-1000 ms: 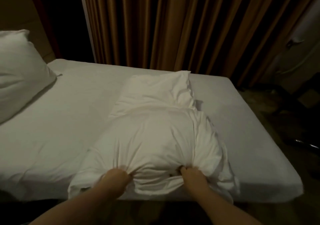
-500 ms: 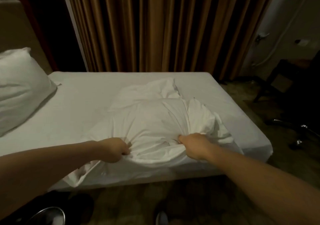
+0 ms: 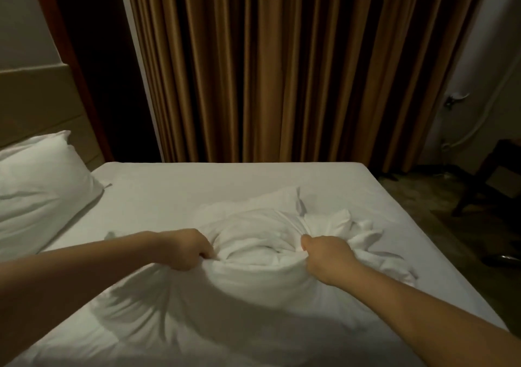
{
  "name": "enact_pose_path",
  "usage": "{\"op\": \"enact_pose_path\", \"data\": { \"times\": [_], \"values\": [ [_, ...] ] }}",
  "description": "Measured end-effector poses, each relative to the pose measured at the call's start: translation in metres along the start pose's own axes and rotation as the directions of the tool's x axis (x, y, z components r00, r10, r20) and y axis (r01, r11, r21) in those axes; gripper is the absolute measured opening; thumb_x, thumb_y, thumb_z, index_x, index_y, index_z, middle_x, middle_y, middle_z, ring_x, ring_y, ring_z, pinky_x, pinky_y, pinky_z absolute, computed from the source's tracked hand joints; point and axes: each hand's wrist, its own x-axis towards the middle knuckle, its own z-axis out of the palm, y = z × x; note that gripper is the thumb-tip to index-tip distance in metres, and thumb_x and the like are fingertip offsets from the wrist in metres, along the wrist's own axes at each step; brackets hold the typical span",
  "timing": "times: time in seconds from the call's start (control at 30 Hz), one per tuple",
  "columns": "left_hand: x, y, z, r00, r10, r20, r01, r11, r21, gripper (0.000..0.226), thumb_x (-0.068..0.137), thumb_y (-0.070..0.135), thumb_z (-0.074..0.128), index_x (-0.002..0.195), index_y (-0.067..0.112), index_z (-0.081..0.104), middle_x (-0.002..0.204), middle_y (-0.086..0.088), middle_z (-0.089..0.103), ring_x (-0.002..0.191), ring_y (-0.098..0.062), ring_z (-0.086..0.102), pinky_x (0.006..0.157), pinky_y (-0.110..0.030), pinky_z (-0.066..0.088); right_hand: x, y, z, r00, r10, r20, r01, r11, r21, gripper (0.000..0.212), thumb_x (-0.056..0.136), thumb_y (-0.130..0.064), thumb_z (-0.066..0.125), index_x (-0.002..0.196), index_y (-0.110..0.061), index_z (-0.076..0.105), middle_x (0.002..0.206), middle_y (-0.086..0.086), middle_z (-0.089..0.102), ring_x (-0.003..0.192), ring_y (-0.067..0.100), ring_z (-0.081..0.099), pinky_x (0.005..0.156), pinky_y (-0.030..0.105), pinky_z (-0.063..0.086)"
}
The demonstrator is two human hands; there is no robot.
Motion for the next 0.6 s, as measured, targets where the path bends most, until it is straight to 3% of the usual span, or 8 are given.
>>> {"op": "enact_pose_path", "data": {
  "times": [0.13,0.27,0.37,0.47,0.6],
  "values": [
    [0.058,-0.022,-0.031,0.977,-0.181,-0.116,0.186,0.982,0.028,0.025,0.089,0.011,0.044,0.114,0.011,0.044,0.108,-0.010,0.058,0.097,-0.026,0.053,0.079,-0.029,0.039,0.068,0.020,-0.008,0.991,0.001,-0.136,0.001,1.000,0.013,0.031,0.094,-0.027,0.037,0.123,-0.016,0.041,0.113,0.010,0.063,0.102,0.030,0.059,0.079,0.036,0.045],
    [0.105,-0.051,-0.042,0.944,-0.300,-0.135,0.298,0.954,-0.035,0.035,0.092,0.013,0.043,0.127,0.011,0.036,0.112,-0.015,0.059,0.099,-0.028,0.054,0.082,-0.032,0.041,0.127,0.024,-0.003,0.960,-0.061,-0.274,0.062,0.998,-0.004,0.026,0.095,-0.025,0.037,0.117,-0.015,0.046,0.111,0.008,0.064,0.101,0.029,0.058,0.082,0.036,0.040],
    [0.141,-0.074,-0.042,0.932,-0.344,-0.113,0.339,0.939,-0.067,0.043,0.093,0.013,0.042,0.135,0.016,0.034,0.120,-0.013,0.059,0.109,-0.027,0.054,0.085,-0.029,0.041,0.166,0.024,0.008,0.947,-0.090,-0.308,0.099,0.995,0.014,0.033,0.097,-0.027,0.037,0.126,-0.015,0.046,0.119,0.009,0.062,0.109,0.028,0.055,0.089,0.036,0.037],
    [0.178,-0.098,-0.047,0.930,-0.358,-0.080,0.351,0.932,-0.092,0.041,0.096,0.013,0.037,0.136,0.018,0.044,0.131,-0.009,0.055,0.118,-0.025,0.051,0.097,-0.029,0.039,0.207,0.029,0.013,0.937,-0.097,-0.335,0.113,0.993,0.031,0.027,0.097,-0.028,0.038,0.117,-0.015,0.051,0.115,0.008,0.063,0.107,0.027,0.054,0.088,0.035,0.035],
    [0.240,-0.133,-0.052,0.979,-0.198,0.048,0.199,0.979,-0.030,0.035,0.097,0.016,0.038,0.127,0.016,0.056,0.134,-0.004,0.054,0.122,-0.022,0.048,0.099,-0.026,0.035,0.264,0.034,0.018,0.943,-0.107,-0.315,0.121,0.992,0.026,0.023,0.097,-0.025,0.033,0.105,-0.018,0.053,0.104,0.004,0.066,0.098,0.026,0.055,0.085,0.035,0.033]
  ]
}}
